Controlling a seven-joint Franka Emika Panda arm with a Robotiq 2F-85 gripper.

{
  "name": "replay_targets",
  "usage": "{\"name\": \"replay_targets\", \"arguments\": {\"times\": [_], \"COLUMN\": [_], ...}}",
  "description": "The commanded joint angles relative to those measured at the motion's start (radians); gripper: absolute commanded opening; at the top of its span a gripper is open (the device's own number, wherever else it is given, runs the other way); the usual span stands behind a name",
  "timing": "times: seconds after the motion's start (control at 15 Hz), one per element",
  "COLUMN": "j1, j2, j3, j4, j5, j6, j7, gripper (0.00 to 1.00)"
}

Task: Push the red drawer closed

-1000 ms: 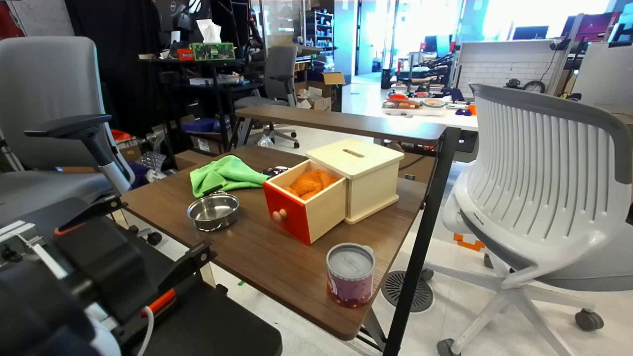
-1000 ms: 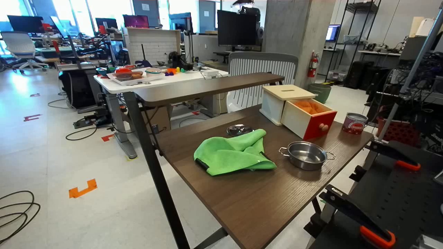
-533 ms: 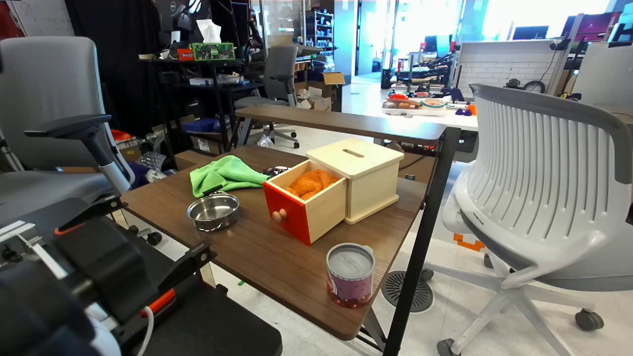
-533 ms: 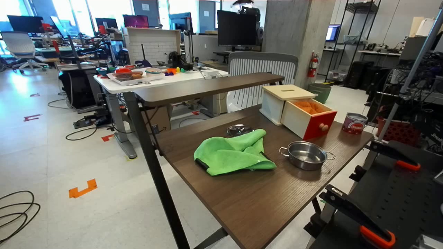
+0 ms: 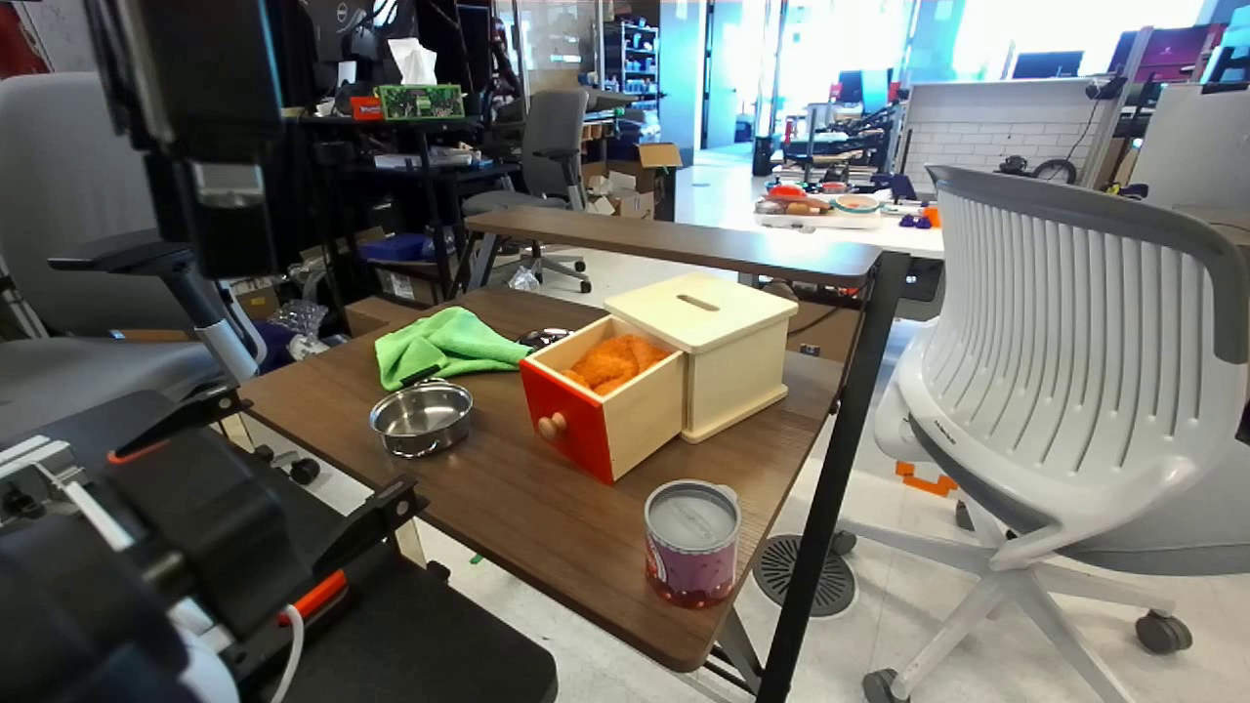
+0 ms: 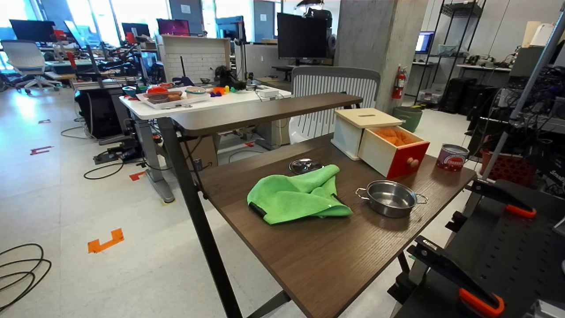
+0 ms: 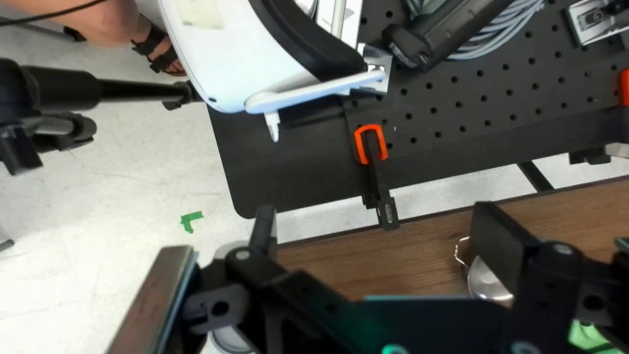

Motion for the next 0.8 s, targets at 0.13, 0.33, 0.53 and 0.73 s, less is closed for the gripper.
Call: {"name": "replay_targets", "arguments": {"times": [0.13, 0.33, 0.53, 0.73], "j1": [0.036, 0.041, 0.049, 0.062], "j2": [0.228, 0.364, 0.485, 0.586], "j3": [0.065, 0.092, 0.097, 0.084], "j4": [0.043, 0.084, 0.132, 0.181], "j5": [-0.006, -0.020, -0.016, 0.001], "j6": [0.279, 0.440, 0.564, 0.601], "j7": [0.082, 0.122, 0.154, 0.184], "gripper": [1.00, 1.00, 1.00, 1.00]}}
